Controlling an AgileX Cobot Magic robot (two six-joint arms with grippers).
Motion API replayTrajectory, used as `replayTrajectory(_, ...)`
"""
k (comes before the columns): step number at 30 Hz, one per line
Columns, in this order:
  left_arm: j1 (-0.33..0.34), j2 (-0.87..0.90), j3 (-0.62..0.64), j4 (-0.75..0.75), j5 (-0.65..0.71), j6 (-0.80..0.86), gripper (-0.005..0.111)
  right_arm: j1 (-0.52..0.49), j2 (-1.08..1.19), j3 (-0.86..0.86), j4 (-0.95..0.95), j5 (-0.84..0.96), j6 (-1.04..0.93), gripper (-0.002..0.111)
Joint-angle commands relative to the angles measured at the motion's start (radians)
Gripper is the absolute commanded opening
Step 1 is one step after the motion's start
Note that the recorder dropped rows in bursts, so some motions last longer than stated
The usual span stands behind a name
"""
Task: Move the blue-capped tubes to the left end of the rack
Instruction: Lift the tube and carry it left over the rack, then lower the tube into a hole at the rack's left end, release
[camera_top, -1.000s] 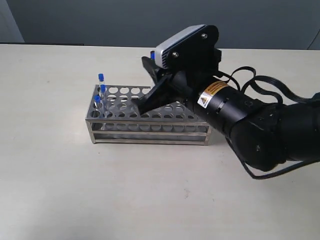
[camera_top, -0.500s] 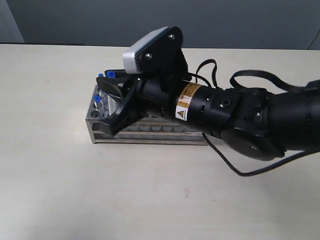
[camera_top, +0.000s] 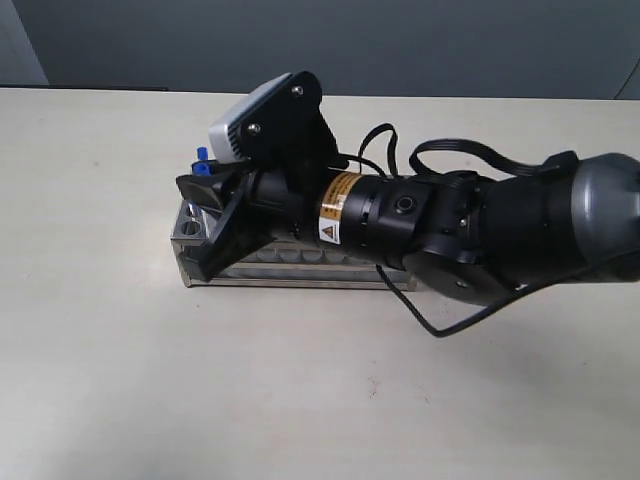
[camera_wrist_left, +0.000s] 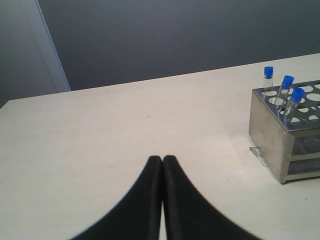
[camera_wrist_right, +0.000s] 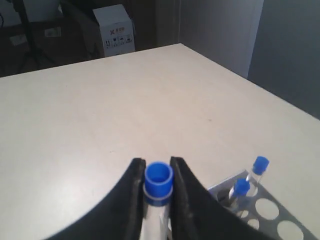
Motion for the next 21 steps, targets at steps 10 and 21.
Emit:
replayTrajectory(10,0.001,-0.004,0.001,0.005,-0.002,-0.004,0.000,0.003,0.117,-0.188,-0.080,0.034,0.001,-0.001)
replayTrajectory(21,0.001,-0.004,0.001,0.005,-0.002,-0.004,0.000,0.003,0.205,-0.268,-0.087,0.117,-0.001,-0.001)
